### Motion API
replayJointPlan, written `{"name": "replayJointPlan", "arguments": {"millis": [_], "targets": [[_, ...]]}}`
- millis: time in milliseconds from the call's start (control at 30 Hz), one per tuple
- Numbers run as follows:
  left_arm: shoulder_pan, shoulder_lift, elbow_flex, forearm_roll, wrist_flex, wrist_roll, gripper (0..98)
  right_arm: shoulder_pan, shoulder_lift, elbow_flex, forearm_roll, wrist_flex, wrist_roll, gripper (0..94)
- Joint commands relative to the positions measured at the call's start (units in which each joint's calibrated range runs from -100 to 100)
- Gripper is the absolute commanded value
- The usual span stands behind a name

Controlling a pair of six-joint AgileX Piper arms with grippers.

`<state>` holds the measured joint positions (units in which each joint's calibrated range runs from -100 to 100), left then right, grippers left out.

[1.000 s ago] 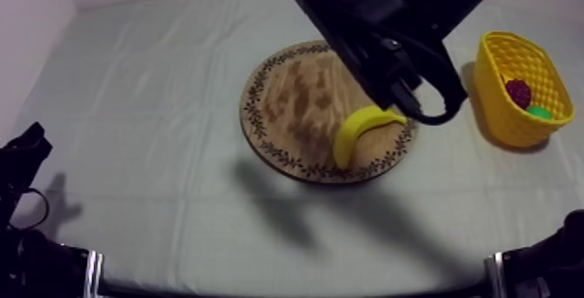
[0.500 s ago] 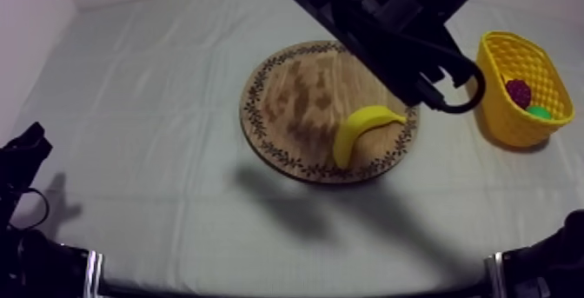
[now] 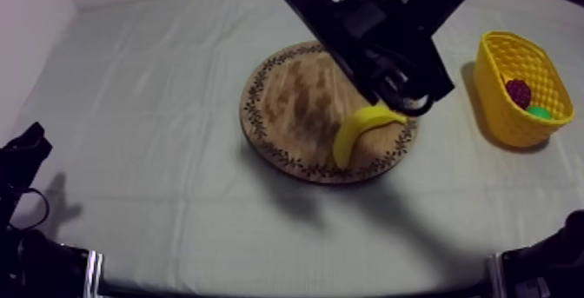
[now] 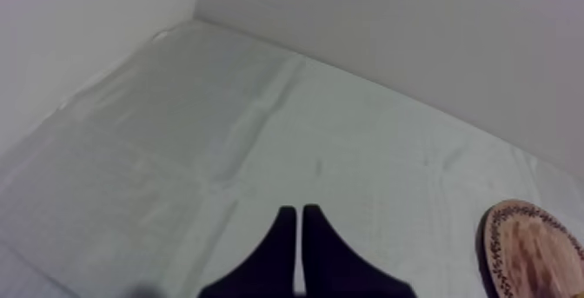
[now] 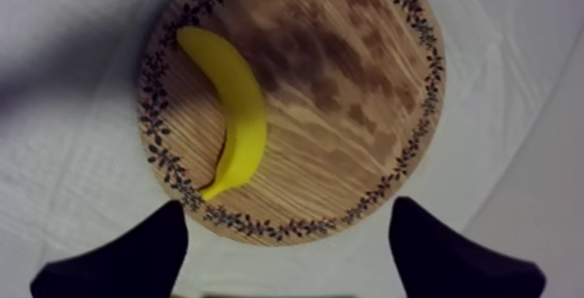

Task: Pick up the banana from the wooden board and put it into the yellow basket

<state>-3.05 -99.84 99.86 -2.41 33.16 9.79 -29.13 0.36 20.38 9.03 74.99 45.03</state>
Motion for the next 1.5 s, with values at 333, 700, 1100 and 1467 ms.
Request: {"name": "replayJointPlan", "arguments": {"millis": [333, 700, 1100, 1467], "targets": [[-0.02, 0.02, 0.03, -0.01, -0.01, 0.01, 0.1, 0.74, 10.84, 1.47, 0.96, -8.20, -1.60, 77.5], [-0.02, 0.02, 0.03, -0.01, -0.01, 0.01, 0.1, 0.73, 18.41, 7.34, 2.93, -17.80, -3.00, 76.3], [-0.02, 0.02, 0.03, -0.01, -0.01, 0.01, 0.1, 1.43, 24.77, 5.05, 4.75, -26.02, -3.46, 76.2], [-0.02, 0.02, 0.03, -0.01, -0.01, 0.01, 0.1, 1.30, 28.05, 4.55, 5.50, -28.57, -3.36, 74.3]]}}
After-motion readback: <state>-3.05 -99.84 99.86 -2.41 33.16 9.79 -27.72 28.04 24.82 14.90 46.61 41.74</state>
